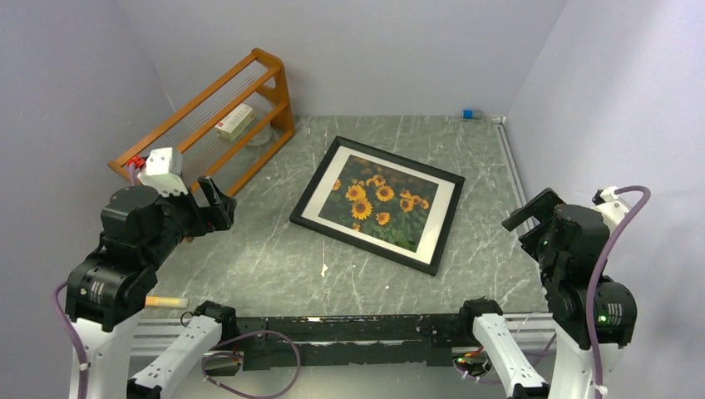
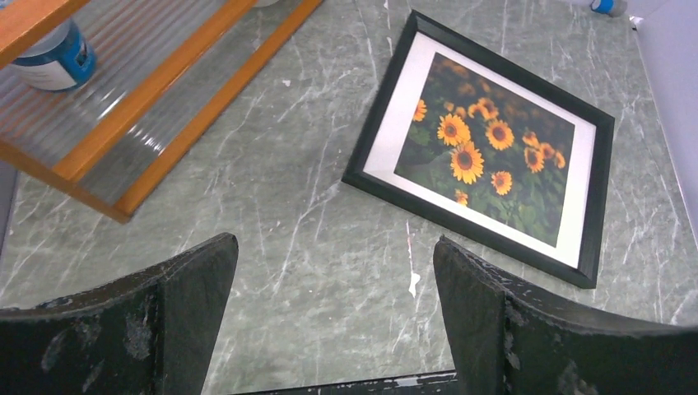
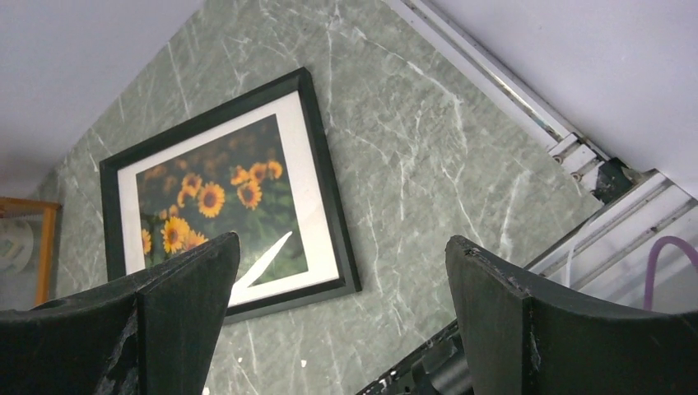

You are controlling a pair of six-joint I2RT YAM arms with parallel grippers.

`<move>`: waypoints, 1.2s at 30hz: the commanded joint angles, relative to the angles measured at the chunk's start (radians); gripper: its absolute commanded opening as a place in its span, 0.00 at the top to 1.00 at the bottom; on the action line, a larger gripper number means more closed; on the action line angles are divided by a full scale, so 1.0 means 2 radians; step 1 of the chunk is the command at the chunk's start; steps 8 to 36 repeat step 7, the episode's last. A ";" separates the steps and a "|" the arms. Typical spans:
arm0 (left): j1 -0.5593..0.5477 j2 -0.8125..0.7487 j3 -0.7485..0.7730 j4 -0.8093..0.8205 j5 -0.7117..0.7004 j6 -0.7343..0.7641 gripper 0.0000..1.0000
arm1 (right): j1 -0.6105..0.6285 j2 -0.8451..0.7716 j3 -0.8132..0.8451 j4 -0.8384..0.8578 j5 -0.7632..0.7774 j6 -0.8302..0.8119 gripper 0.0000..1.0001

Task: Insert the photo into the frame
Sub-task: Reset both arms

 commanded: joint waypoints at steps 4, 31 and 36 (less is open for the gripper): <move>0.000 -0.003 0.010 -0.055 -0.029 -0.002 0.06 | 0.000 -0.006 0.023 -0.033 0.014 -0.014 0.01; 0.000 -0.003 0.005 -0.056 -0.028 -0.003 0.06 | 0.000 -0.006 0.022 -0.035 0.017 -0.015 0.01; 0.000 -0.003 0.005 -0.056 -0.028 -0.003 0.06 | 0.000 -0.006 0.022 -0.035 0.017 -0.015 0.01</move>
